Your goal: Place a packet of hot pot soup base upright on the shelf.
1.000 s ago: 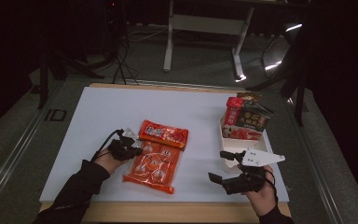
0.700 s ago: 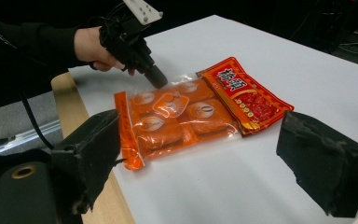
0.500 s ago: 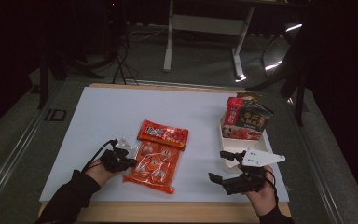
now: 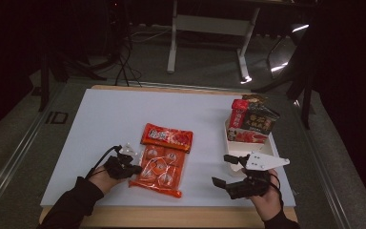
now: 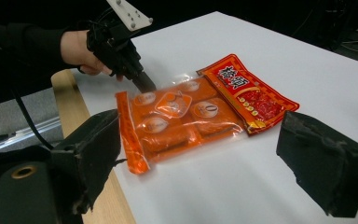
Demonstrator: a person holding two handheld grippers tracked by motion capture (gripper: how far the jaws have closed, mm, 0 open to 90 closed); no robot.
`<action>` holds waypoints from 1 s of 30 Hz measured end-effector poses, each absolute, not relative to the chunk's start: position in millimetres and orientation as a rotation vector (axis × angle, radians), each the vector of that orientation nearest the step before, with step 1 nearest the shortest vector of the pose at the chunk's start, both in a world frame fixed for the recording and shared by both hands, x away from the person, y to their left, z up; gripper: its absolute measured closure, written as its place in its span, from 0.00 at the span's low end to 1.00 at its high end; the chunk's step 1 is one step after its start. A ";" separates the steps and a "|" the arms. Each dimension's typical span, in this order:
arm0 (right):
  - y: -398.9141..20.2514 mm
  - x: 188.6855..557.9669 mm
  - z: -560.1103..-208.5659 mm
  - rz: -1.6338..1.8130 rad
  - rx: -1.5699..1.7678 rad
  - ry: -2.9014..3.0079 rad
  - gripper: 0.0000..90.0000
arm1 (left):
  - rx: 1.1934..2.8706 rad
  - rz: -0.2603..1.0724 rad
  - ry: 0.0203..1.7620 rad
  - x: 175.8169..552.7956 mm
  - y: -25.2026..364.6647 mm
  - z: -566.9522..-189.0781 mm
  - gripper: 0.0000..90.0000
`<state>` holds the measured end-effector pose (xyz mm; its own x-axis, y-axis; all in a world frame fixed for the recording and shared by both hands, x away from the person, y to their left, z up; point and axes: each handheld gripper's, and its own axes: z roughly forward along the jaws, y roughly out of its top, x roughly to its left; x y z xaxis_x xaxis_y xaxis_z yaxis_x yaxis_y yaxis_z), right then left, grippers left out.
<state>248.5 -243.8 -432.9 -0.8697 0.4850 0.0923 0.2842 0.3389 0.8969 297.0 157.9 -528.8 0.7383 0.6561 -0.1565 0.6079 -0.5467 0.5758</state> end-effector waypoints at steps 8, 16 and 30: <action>-243.3 248.6 -433.7 1.548 0.697 2.412 0.15 | 2.319 0.060 0.913 292.6 144.5 -528.9 1.00; -243.2 248.6 -433.5 1.547 0.697 2.412 0.15 | 2.319 0.033 0.884 288.6 133.2 -529.2 1.00; -244.4 248.4 -433.1 1.547 0.698 2.409 0.15 | 2.224 -0.020 0.929 296.4 145.6 -523.7 0.76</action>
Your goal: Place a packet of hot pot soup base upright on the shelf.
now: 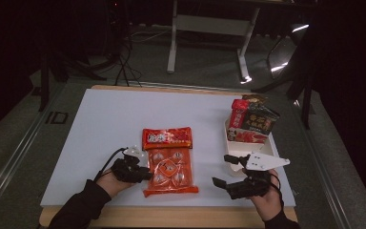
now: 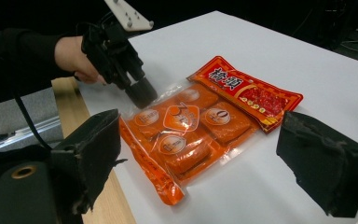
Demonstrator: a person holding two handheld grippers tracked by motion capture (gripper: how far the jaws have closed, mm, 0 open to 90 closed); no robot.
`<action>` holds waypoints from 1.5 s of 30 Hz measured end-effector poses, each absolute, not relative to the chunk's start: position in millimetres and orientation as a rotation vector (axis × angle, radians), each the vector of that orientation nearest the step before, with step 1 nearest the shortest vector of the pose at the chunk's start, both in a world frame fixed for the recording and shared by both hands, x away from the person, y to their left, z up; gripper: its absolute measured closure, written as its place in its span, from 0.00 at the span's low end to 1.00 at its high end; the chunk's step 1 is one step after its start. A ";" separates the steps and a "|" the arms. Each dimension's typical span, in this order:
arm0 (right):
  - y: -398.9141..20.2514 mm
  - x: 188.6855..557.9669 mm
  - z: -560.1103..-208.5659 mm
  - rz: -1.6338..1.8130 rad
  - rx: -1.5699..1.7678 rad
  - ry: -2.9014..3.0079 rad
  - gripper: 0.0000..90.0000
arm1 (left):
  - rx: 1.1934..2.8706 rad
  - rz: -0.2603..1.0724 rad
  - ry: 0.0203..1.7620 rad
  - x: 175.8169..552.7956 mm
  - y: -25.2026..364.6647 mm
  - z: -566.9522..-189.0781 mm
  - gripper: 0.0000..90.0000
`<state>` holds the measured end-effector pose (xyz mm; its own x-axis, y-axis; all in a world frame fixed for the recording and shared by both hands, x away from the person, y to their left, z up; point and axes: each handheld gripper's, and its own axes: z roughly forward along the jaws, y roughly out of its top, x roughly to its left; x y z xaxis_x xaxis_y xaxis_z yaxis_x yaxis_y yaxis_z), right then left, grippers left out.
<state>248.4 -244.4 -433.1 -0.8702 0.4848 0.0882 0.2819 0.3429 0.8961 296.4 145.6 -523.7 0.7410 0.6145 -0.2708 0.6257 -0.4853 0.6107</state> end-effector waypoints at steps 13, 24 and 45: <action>-245.4 247.3 -432.0 1.572 0.644 2.378 0.15 | 2.110 0.070 0.993 316.4 166.5 -515.2 0.64; -245.8 245.5 -431.3 1.530 0.683 2.335 0.14 | 2.048 0.148 1.085 342.6 179.2 -521.0 0.61; -243.5 241.4 -429.8 1.524 0.699 2.332 0.12 | 2.000 0.135 1.172 392.5 178.0 -538.8 0.55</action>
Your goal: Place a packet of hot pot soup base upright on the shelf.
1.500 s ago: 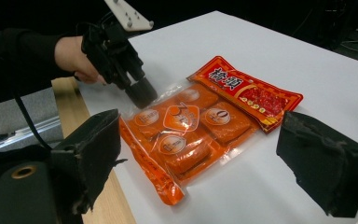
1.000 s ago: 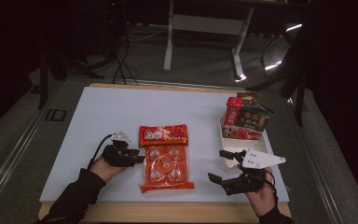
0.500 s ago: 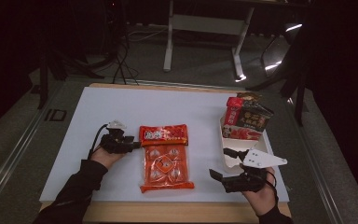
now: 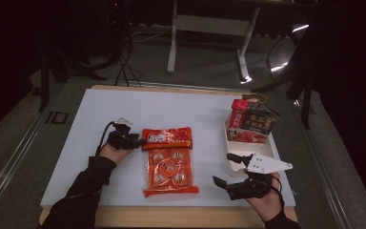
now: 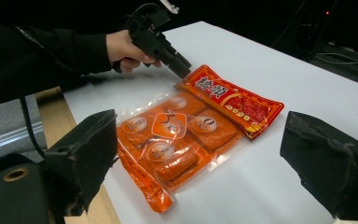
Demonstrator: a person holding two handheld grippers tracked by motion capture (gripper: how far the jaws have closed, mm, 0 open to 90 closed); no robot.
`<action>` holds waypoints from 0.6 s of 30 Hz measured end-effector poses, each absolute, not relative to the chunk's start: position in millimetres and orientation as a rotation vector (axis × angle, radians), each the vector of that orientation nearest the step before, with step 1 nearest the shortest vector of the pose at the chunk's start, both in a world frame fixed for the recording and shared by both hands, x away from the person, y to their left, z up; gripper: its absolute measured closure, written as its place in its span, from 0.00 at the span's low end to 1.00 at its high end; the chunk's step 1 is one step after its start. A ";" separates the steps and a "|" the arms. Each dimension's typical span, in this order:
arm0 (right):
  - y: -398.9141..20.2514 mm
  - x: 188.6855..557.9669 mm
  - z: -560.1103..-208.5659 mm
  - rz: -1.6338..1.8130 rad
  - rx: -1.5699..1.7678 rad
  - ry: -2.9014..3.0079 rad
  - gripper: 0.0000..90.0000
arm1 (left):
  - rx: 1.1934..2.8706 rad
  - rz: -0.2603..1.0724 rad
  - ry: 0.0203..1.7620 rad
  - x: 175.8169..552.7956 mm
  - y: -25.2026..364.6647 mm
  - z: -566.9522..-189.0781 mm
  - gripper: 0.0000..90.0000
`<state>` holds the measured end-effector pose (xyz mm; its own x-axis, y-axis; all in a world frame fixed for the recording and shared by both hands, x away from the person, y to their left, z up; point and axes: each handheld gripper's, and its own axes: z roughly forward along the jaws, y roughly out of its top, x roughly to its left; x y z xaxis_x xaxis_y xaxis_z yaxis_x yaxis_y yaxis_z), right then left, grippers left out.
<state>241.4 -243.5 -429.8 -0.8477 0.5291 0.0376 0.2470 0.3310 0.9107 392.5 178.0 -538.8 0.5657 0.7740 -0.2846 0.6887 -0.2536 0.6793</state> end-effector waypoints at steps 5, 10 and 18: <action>-242.6 241.0 -430.6 1.519 0.693 2.350 0.12 | 2.034 0.123 1.176 397.2 171.0 -544.8 0.52; -241.5 241.0 -431.5 1.514 0.693 2.357 0.13 | 2.017 0.052 1.158 399.0 167.7 -546.1 0.57; -240.5 240.8 -432.0 1.518 0.686 2.368 0.15 | 2.008 0.026 1.146 400.7 159.2 -547.7 0.67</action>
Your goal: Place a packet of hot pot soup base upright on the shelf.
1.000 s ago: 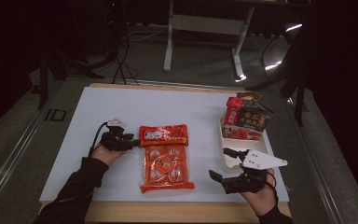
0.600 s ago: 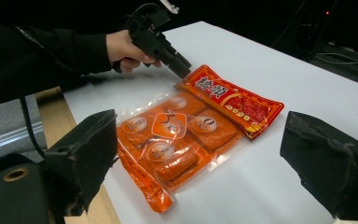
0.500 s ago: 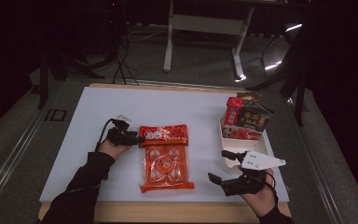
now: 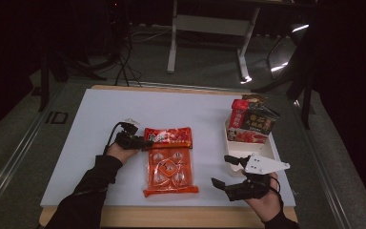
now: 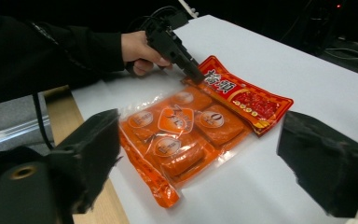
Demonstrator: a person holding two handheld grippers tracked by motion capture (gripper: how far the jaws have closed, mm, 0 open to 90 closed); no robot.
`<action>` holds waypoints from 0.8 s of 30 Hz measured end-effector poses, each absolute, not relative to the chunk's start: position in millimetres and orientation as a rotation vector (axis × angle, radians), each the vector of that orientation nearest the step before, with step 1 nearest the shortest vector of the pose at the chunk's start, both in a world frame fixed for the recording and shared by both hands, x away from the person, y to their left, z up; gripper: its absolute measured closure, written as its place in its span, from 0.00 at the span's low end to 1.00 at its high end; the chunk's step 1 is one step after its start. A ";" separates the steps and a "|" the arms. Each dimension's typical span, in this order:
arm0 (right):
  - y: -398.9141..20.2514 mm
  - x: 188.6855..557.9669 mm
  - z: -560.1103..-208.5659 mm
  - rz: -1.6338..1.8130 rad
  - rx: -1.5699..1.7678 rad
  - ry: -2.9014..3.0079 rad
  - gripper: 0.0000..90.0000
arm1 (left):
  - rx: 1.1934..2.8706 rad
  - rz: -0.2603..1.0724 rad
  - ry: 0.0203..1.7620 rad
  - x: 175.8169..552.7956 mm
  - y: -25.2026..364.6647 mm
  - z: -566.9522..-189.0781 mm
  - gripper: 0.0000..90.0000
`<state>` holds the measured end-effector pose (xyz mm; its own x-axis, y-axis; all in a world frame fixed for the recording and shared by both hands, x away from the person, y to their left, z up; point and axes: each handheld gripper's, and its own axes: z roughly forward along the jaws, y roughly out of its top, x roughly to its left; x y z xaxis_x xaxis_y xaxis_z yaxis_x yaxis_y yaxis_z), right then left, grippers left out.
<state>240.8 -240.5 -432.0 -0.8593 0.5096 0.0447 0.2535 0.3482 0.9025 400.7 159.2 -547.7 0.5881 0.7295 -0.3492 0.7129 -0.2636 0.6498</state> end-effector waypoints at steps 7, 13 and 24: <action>-239.6 241.2 -432.4 1.512 0.684 2.372 0.15 | 2.007 0.009 1.144 403.2 148.1 -548.0 0.71; -240.4 241.3 -432.5 1.514 0.685 2.368 0.15 | 2.038 0.024 1.130 400.8 136.9 -545.5 0.91; -242.5 243.3 -432.8 1.519 0.708 2.364 0.16 | 2.044 0.072 1.164 397.5 132.0 -539.0 0.99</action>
